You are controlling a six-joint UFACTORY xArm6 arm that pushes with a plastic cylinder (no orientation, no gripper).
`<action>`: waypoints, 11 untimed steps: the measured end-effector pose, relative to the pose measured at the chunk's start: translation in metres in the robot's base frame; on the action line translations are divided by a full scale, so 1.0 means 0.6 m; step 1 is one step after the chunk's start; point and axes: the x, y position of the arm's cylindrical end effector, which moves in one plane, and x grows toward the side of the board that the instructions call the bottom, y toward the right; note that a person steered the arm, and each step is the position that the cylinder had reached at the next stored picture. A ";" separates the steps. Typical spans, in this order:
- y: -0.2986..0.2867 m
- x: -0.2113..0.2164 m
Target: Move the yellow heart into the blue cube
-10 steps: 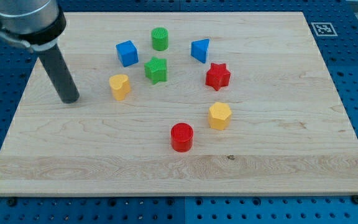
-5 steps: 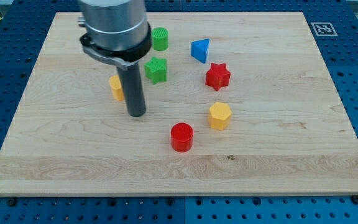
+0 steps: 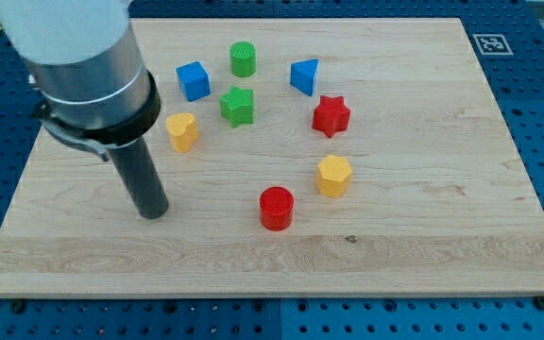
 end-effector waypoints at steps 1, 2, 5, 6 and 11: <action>0.026 -0.014; 0.036 -0.031; -0.060 -0.080; -0.066 -0.094; 0.006 -0.112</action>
